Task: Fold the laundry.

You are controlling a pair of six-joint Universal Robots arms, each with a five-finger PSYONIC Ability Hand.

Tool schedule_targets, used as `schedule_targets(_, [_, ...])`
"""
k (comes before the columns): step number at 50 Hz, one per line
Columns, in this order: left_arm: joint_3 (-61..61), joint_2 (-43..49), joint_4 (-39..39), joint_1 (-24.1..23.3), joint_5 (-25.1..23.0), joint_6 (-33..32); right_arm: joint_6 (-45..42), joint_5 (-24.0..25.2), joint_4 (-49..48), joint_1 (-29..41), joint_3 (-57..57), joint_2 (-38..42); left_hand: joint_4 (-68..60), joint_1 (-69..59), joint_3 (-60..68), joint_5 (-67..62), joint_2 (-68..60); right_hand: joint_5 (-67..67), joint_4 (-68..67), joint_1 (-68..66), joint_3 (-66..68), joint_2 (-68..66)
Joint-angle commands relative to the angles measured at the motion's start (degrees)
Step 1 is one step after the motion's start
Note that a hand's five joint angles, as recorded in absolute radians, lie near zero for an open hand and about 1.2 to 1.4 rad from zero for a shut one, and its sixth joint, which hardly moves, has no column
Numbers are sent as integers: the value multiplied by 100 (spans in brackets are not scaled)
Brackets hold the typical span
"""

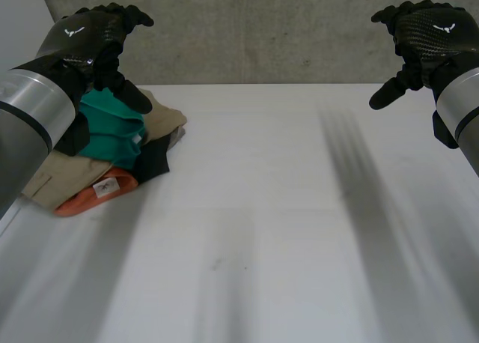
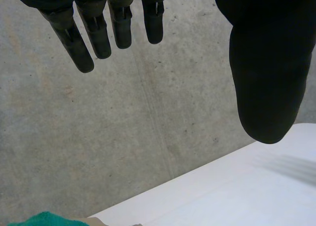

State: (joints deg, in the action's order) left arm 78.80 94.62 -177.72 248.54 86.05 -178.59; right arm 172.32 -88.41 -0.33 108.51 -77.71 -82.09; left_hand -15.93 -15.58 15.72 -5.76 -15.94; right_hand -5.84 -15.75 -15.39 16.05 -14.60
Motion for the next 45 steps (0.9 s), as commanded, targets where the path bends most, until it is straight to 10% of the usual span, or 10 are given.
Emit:
schedule_targets(1, [-14,-23,0,1,0,0,-5,-1,-2,-6,2,0,593,558,-572,576,594,584,575,539,-605,460])
schedule_targets(12, [-58,4,-26,10,-9,-52,-5,-1,-2,12,-16,0,538,503,-517,521,540,584,575,539,-605,460])
schedule_targets(38, [-515,3317,-3366,1574,1011,-3445,-23,26,-11,91,-60,141,85,50,-64,68,87,584,575,539,-605,460])
schedule_targets(45, [-533,3291,-3401,1733,984,-3525,-23,35,-11,91,-60,185,-6407,-6442,6428,-6424,-6405,584,575,539,-605,460])
